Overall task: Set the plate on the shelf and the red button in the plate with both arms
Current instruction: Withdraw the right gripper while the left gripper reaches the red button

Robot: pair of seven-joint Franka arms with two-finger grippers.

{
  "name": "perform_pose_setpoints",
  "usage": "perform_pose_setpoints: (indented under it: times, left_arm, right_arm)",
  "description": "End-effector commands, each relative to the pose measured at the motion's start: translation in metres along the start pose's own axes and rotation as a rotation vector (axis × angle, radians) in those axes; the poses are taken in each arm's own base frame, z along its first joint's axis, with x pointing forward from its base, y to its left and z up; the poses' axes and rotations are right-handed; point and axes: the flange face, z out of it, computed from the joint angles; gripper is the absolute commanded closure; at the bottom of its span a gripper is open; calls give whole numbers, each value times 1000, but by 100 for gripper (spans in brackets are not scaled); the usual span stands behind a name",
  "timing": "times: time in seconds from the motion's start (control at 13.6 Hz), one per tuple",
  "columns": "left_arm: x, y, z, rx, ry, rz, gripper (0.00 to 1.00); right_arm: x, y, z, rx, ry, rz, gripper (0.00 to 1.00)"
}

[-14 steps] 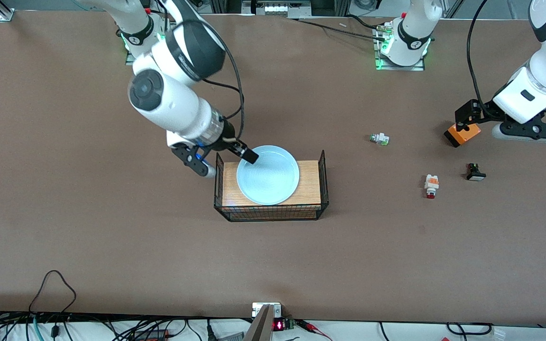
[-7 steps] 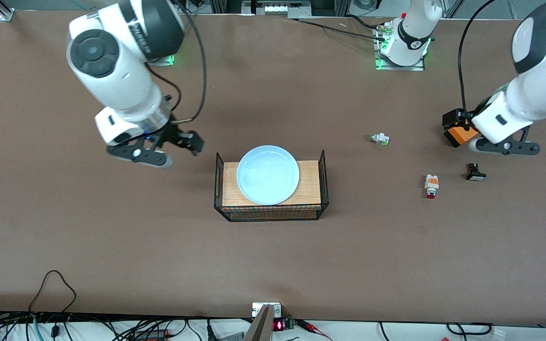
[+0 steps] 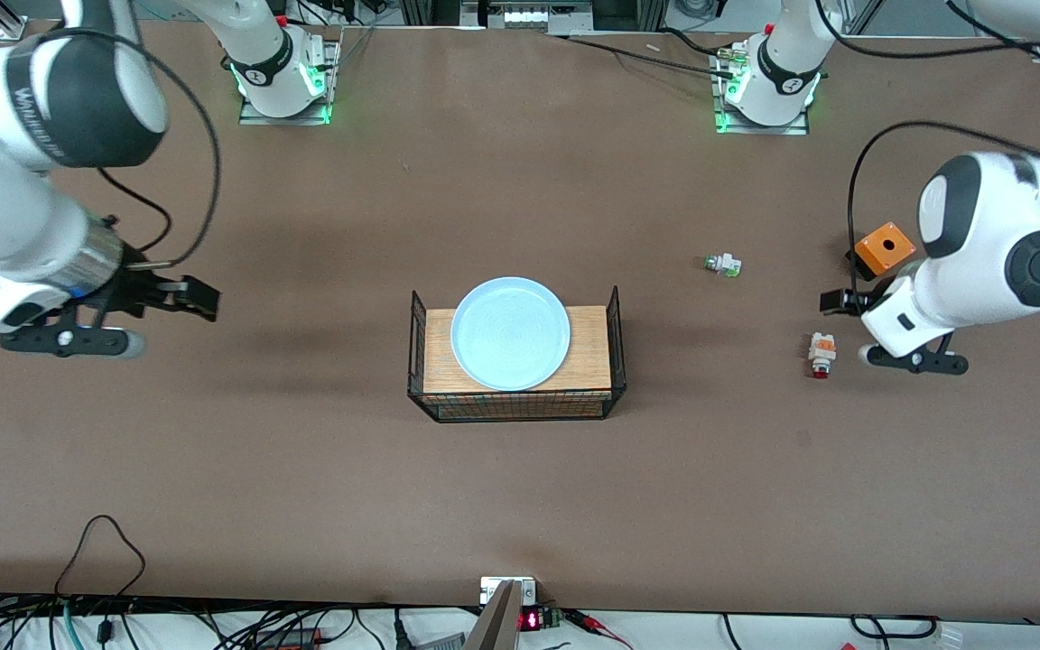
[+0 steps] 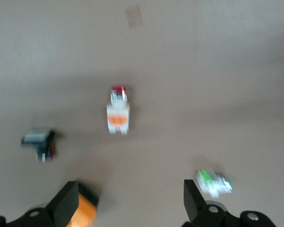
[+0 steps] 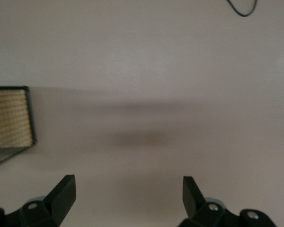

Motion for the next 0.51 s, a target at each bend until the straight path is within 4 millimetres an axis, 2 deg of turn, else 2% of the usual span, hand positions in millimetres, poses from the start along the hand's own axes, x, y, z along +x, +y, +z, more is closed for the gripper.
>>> perform_pose_setpoints:
  times: [0.0, 0.07, 0.22, 0.29, 0.44]
  left_arm:
    - [-6, -2, 49, 18, 96, 58, 3]
    - [-8, -2, 68, 22, 143, 63, 3]
    - [-9, -22, 105, 35, 226, 106, 2]
    - [-8, -27, 121, 43, 255, 137, 2]
    - [-8, -37, 146, 54, 295, 158, 2]
  right_arm:
    - [-8, 31, -13, -2, -5, -5, 0]
    - [-6, 52, -13, 5, -5, -8, 0]
    - [-9, 93, -19, 13, 1, -55, 0]
    - [-15, 103, -26, 11, -5, -43, 0]
    - [-31, 106, -41, 13, -46, -34, 0]
